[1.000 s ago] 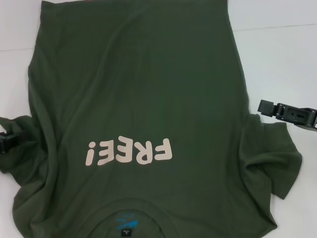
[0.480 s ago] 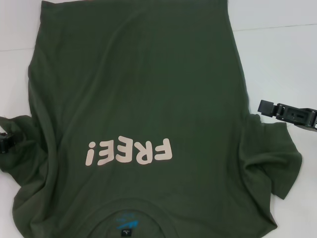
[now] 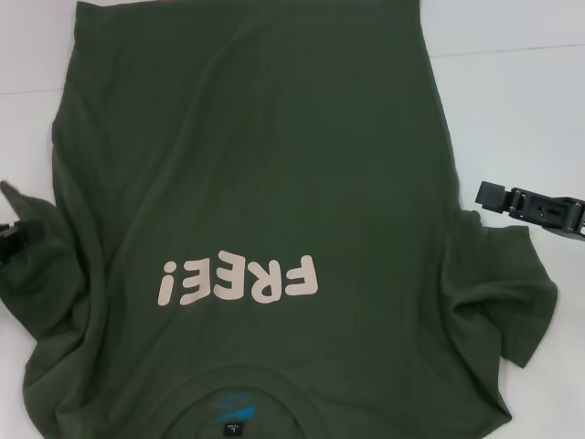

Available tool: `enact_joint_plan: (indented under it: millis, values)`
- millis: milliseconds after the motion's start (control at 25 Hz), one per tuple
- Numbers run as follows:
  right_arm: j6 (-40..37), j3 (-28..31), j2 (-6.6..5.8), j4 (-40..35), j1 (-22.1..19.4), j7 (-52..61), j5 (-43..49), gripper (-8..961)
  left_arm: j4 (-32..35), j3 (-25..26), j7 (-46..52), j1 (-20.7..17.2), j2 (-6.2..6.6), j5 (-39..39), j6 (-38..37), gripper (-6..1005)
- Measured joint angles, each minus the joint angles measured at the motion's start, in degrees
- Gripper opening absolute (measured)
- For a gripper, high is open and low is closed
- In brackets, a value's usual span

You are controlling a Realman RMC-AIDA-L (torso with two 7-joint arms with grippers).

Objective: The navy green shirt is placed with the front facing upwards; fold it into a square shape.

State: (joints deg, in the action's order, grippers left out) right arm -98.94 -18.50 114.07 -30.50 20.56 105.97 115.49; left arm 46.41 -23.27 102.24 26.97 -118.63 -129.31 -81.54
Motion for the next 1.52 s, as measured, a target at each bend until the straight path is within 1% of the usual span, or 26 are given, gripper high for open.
enact_joint_plan:
  millis: [160, 280, 400, 480, 600, 760, 960, 1240, 1520]
  values:
    - [0.0, 0.05, 0.03, 0.0, 0.01, -0.06, 0.0, 826, 2.23, -0.08, 1.21, -0.27, -0.98, 0.63, -2.37, 34]
    - [-0.01, 0.05, 0.12, 0.0, 0.06, -0.07, 0.0, 826, 3.42, -0.32, 1.47, -0.27, -2.17, 0.73, -3.17, 34]
    - [-0.06, 0.05, 0.18, 0.0, 0.17, -0.07, 0.0, 826, 4.81, -0.54, 1.58, -0.25, -3.7, 0.8, -3.36, 34]
    - [-0.13, 0.05, 0.18, 0.0, 0.21, -0.07, 0.0, 826, 5.53, -0.58, 1.71, -0.13, -4.42, 0.81, -3.76, 34]
    - [-0.16, 0.05, 0.2, 0.0, 0.25, -0.07, 0.0, 826, 5.77, -0.69, 1.8, 0.2, -5.12, 0.82, -4.26, 34]
    - [-0.16, 0.05, 0.27, 0.0, 0.26, -0.07, 0.0, 826, 5.18, -1.22, 1.83, 0.66, -5.4, 1.86, -4.63, 33]
    - [-0.25, 0.05, 0.27, 0.01, -0.03, -0.22, 0.0, 826, 4.61, -3.45, 1.97, 0.52, -5.42, 4.51, -5.26, 33]
    - [-0.46, 0.05, 0.48, 0.16, -0.3, -0.62, 0.0, 826, 3.31, -5.22, 1.96, 0.57, -5.38, 5.06, -5.54, 33]
    - [-0.46, 0.05, 0.59, 0.18, -0.35, -0.65, 0.06, 826, 3.68, -5.25, 1.99, 0.84, -5.21, 6.64, -9.28, 34]
